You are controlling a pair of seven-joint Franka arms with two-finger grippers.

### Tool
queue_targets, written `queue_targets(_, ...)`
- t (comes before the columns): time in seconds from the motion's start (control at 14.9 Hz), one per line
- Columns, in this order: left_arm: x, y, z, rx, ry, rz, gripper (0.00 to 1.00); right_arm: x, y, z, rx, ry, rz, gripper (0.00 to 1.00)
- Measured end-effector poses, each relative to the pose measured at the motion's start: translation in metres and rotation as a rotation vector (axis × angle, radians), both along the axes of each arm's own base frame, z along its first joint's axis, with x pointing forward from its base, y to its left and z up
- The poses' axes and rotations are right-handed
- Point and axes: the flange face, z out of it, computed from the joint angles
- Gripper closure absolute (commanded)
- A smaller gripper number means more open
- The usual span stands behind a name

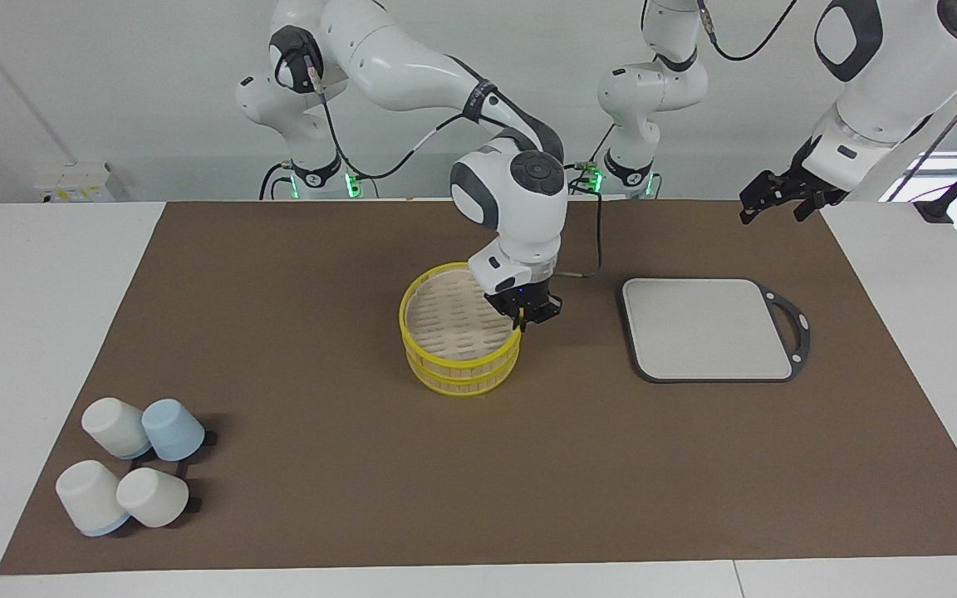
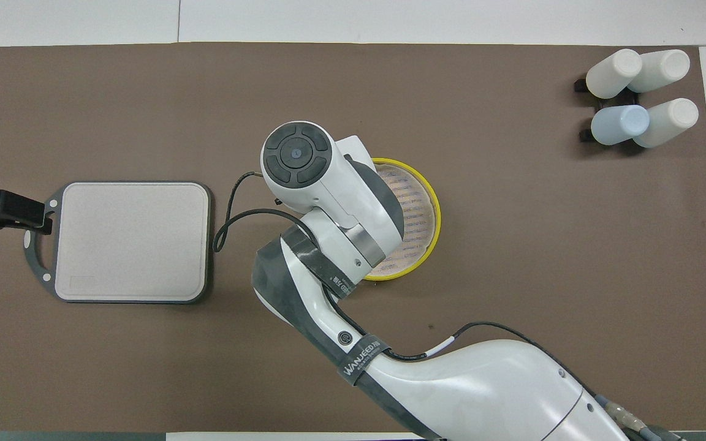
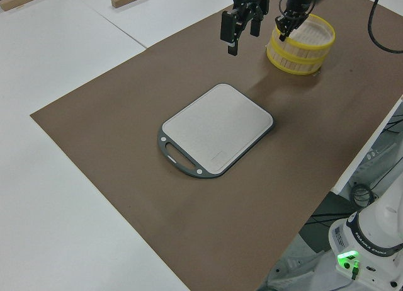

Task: Place bun in steamer

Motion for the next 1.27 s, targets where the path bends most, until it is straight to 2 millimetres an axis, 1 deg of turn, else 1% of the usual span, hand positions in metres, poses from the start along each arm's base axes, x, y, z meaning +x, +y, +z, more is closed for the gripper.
queue_targets(0.13,0.0,-0.001,0.0,0.0,0.0,-0.002,0.0,-0.004,0.002,0.003,0.001,-0.001,0.006,0.0)
queue_targets(0.27,0.0,-0.001,0.0,0.0,0.0,-0.004,0.0,-0.004,0.0,0.012,0.004,-0.008,0.018,0.0)
queue_targets(0.34,0.0,-0.002,0.0,0.0,0.0,-0.007,0.0,0.0,-0.01,0.021,-0.001,-0.007,0.05,0.0)
queue_targets(0.4,0.0,-0.003,0.0,0.0,0.0,-0.009,0.0,0.009,-0.029,0.034,-0.011,-0.002,0.1,0.0)
queue_targets(0.47,0.0,-0.005,0.0,0.0,0.0,-0.012,0.0,0.02,-0.059,0.053,-0.02,0.003,0.16,0.0)
queue_targets(0.6,0.0,-0.009,0.0,0.0,0.0,-0.019,0.0,0.043,-0.133,0.095,-0.03,0.015,0.277,0.0)
queue_targets(0.67,0.0,-0.01,0.0,0.0,0.0,-0.022,0.0,0.051,-0.173,0.115,-0.034,0.023,0.324,0.0)
queue_targets(0.8,0.0,-0.017,-0.001,0.0,0.001,-0.034,0.0,0.06,-0.246,0.144,-0.038,0.044,0.38,0.0)
queue_targets(0.94,0.0,-0.023,-0.001,0.0,0.0,-0.047,0.0,0.061,-0.31,0.161,-0.037,0.081,0.405,0.0)
queue_targets(1.07,0.0,-0.026,-0.001,0.001,-0.002,-0.051,0.0,0.056,-0.364,0.171,-0.032,0.102,0.406,0.0)
queue_targets(1.14,0.0,-0.026,-0.001,0.001,-0.005,-0.053,0.0,0.05,-0.386,0.173,-0.03,0.109,0.398,0.0)
queue_targets(1.27,0.002,-0.027,0.0,0.002,-0.017,-0.054,0.0,0.031,-0.419,0.175,-0.017,0.125,0.362,0.0)
